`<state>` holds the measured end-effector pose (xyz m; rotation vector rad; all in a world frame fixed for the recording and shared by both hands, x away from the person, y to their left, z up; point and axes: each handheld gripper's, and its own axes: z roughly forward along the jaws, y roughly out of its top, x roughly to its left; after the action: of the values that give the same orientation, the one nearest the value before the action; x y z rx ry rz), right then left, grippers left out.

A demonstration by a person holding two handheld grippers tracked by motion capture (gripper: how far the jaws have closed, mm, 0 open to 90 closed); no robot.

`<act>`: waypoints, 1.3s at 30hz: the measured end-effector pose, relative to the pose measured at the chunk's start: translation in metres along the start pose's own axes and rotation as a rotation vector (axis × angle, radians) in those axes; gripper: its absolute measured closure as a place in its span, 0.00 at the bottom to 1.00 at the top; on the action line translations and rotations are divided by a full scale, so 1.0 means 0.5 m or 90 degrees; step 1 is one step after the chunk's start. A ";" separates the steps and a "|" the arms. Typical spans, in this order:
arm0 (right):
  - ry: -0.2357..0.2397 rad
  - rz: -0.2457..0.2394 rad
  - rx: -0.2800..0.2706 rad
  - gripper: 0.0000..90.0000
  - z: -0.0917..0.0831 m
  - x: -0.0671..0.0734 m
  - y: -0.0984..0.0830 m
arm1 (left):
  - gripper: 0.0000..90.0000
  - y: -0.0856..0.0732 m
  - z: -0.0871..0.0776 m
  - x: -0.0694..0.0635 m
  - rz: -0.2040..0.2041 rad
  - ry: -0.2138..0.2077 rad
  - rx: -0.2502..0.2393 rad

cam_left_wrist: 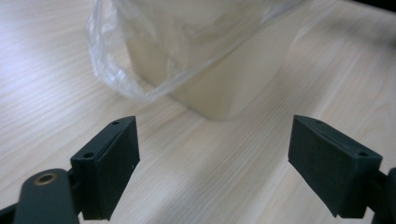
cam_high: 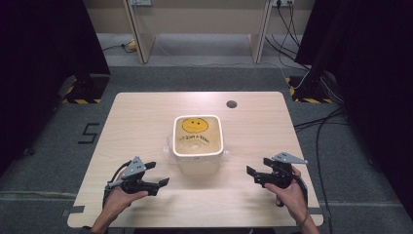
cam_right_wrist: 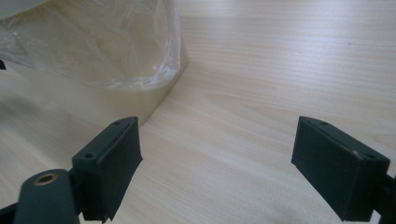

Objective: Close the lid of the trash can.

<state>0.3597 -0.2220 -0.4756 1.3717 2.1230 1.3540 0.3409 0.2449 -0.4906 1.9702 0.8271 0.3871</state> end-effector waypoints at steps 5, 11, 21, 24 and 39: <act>-0.005 -0.002 0.006 0.17 -0.009 0.003 -0.009 | 0.18 -0.012 0.008 0.000 0.008 0.005 0.035; -0.018 -0.013 0.025 0.17 -0.020 0.008 -0.024 | 0.18 -0.017 0.010 -0.002 0.017 0.004 0.054; -0.027 -0.027 0.076 0.17 -0.023 0.012 -0.057 | 0.18 -0.023 0.020 -0.006 0.021 -0.001 0.080; -0.028 -0.031 0.086 0.17 -0.025 0.013 -0.065 | 0.18 -0.026 0.023 -0.007 0.029 0.003 0.094; -0.040 -0.037 0.116 0.17 -0.038 0.015 -0.089 | 0.15 -0.044 0.040 -0.010 0.036 -0.001 0.147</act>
<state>0.3185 -0.2315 -0.5000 1.3888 2.2720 1.1029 0.3399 0.2363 -0.5194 2.2119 0.8472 0.3349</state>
